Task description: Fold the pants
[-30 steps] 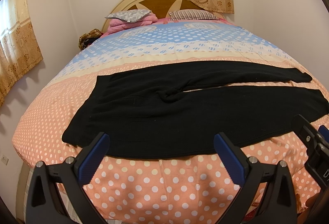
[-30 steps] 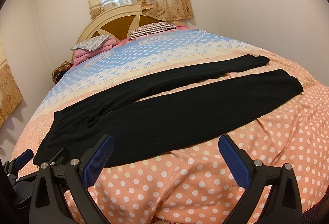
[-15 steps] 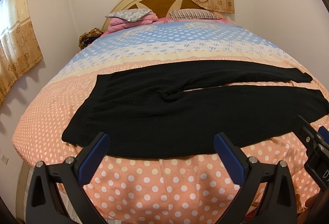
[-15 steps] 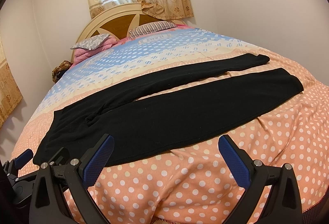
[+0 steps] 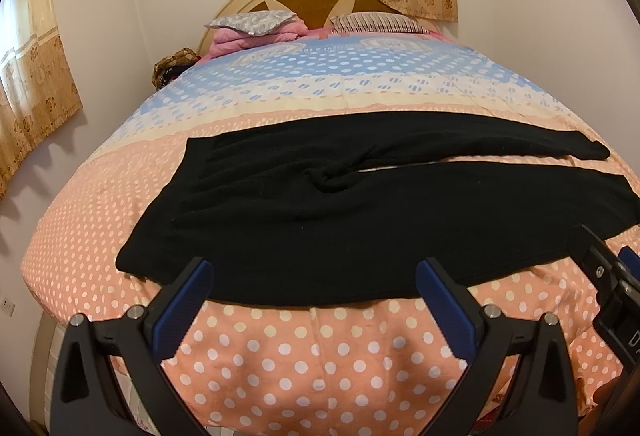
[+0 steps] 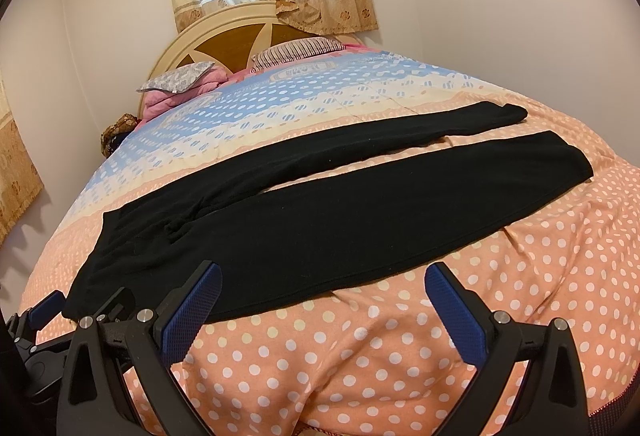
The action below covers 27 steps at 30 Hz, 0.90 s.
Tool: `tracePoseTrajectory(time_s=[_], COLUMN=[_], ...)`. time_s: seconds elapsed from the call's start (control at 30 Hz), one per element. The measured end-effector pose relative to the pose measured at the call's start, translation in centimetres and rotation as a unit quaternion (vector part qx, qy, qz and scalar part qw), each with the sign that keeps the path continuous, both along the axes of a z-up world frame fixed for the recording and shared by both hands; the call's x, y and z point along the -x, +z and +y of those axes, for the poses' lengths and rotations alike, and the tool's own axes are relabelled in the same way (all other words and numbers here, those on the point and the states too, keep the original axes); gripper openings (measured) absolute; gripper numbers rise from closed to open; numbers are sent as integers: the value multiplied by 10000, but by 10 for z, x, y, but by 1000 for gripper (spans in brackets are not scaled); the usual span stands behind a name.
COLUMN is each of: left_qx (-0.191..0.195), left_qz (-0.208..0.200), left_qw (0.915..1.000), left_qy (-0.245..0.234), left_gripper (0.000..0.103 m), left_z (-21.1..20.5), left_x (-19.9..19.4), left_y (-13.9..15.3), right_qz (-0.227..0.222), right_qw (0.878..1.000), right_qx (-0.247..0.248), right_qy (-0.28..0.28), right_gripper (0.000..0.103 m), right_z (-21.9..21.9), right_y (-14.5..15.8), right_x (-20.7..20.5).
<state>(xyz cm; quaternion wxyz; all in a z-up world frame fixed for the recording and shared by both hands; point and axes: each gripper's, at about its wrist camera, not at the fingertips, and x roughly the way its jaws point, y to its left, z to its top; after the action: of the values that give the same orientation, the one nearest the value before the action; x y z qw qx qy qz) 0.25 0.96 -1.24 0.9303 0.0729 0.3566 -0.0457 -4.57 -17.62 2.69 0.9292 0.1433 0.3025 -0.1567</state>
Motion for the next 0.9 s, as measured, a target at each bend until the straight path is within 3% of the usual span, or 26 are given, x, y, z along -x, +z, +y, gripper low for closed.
tracePoseTrajectory(time_s=[0.33, 0.5, 0.6, 0.67, 0.7, 0.9], left_qx=[-21, 186, 273, 242, 189, 384], left_qz=[139, 209, 82, 46, 61, 608], left_qw=[9999, 9992, 9986, 9985, 9985, 9969], left_qy=[17, 301, 451, 492, 519, 318], left_gripper=[103, 103, 103, 103, 103, 69], left_z=[15, 72, 124, 135, 154, 173], left_x=[-21, -61, -102, -117, -145, -225], left_y=[-4, 1, 11, 14, 16, -5], right_qz=[81, 88, 67, 82, 103, 306], right_qw=[10000, 9999, 9998, 9997, 9996, 9986], right_qx=[17, 46, 125, 109, 98, 159], right_qy=[34, 60, 107, 193, 238, 407], right_gripper=[102, 102, 102, 102, 102, 102], right_z=[-2, -7, -11, -14, -16, -13], right_y=[-8, -13, -17, -19, -20, -29], right_x=[-12, -26, -37, -49, -54, -90])
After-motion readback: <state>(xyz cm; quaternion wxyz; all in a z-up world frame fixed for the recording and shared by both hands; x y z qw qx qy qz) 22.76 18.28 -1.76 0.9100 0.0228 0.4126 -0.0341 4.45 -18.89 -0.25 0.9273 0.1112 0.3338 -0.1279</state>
